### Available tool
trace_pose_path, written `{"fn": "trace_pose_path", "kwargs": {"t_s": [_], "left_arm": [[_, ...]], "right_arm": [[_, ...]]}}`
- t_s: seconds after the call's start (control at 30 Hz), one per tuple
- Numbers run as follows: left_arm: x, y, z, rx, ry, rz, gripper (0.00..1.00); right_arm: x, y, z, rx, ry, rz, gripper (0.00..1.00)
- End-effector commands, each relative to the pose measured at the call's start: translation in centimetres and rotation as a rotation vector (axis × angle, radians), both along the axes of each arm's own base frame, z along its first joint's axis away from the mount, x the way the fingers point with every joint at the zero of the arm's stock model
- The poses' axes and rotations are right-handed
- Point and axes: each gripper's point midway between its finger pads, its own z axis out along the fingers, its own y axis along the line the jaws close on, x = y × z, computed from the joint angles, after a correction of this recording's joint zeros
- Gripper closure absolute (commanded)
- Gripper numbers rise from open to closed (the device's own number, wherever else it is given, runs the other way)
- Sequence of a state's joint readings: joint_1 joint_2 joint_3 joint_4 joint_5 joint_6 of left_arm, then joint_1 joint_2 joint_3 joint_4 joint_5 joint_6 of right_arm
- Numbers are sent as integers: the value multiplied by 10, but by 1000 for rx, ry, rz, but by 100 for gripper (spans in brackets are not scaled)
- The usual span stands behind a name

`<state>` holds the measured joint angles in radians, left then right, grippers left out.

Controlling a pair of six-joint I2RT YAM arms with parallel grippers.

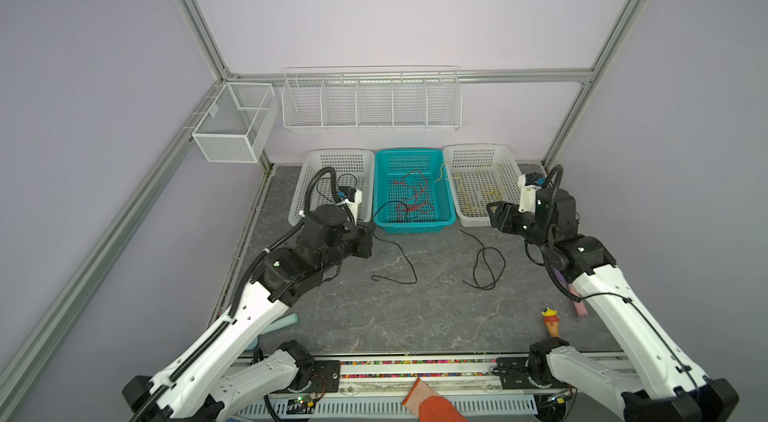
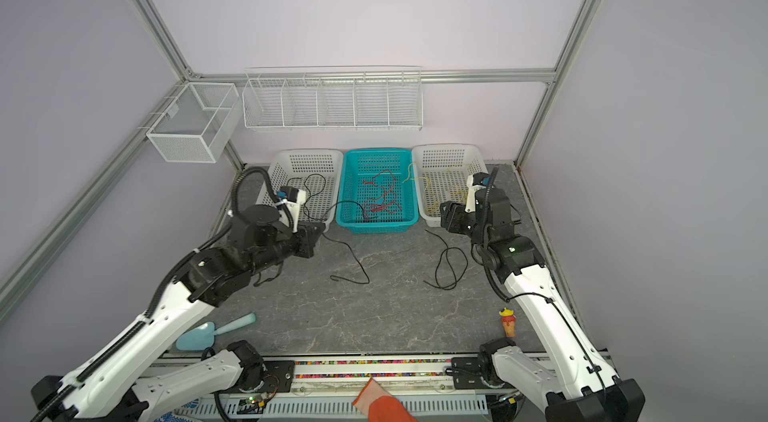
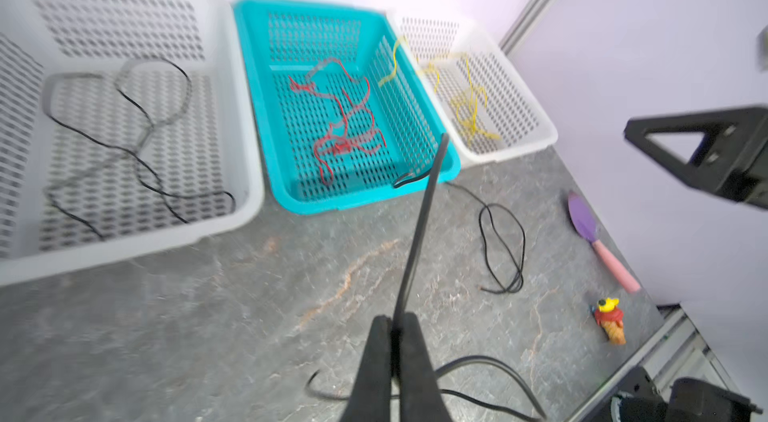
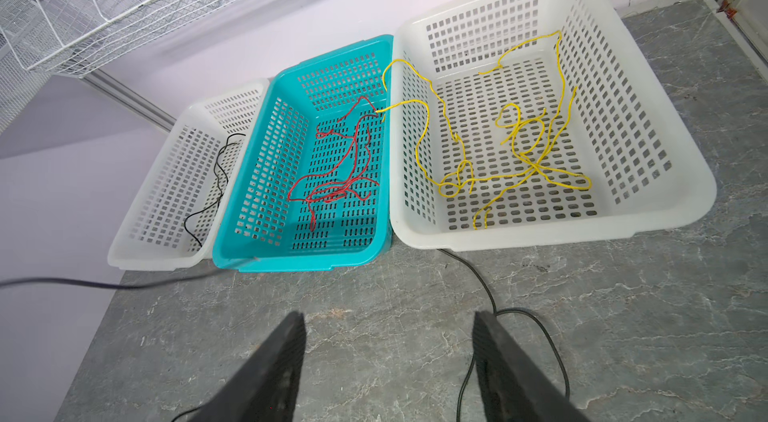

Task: Untangle the cables
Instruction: 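Lift the black cable with the left gripper into the white basket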

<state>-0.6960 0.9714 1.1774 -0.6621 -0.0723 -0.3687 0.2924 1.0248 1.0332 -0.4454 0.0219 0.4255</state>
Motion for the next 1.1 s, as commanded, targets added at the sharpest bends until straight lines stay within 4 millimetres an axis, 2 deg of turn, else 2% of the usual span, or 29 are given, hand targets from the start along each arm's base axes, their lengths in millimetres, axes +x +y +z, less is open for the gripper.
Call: {"fn": "trace_pose_path", "kwargs": {"t_s": [0.0, 0.17, 0.3, 0.5, 0.63, 0.77, 0.87, 0.97, 1.07], "left_arm": [[6, 40, 3, 192, -10, 82, 100], [45, 79, 49, 226, -108, 216, 100], [78, 89, 84, 174, -204, 296, 100], [137, 121, 111, 100, -257, 403, 100], [171, 134, 111, 152, -279, 453, 100], [201, 142, 104, 171, -285, 481, 100], [220, 141, 93, 184, -275, 476, 100], [233, 141, 74, 206, -251, 477, 100], [244, 149, 54, 241, -245, 492, 100]], "right_arm": [[-5, 0, -4, -10, 3, 8, 33], [-6, 3, 3, 10, -6, 18, 33], [-5, 6, 7, 30, -14, 26, 33], [-2, 19, 6, 44, -3, 65, 33], [7, 29, -6, 49, 35, 98, 33], [27, 40, -18, 61, 80, 110, 33], [54, 43, -24, 54, 82, 87, 33], [89, 39, -36, 41, 116, 43, 33], [126, 31, -54, 21, 152, -1, 34]]}}
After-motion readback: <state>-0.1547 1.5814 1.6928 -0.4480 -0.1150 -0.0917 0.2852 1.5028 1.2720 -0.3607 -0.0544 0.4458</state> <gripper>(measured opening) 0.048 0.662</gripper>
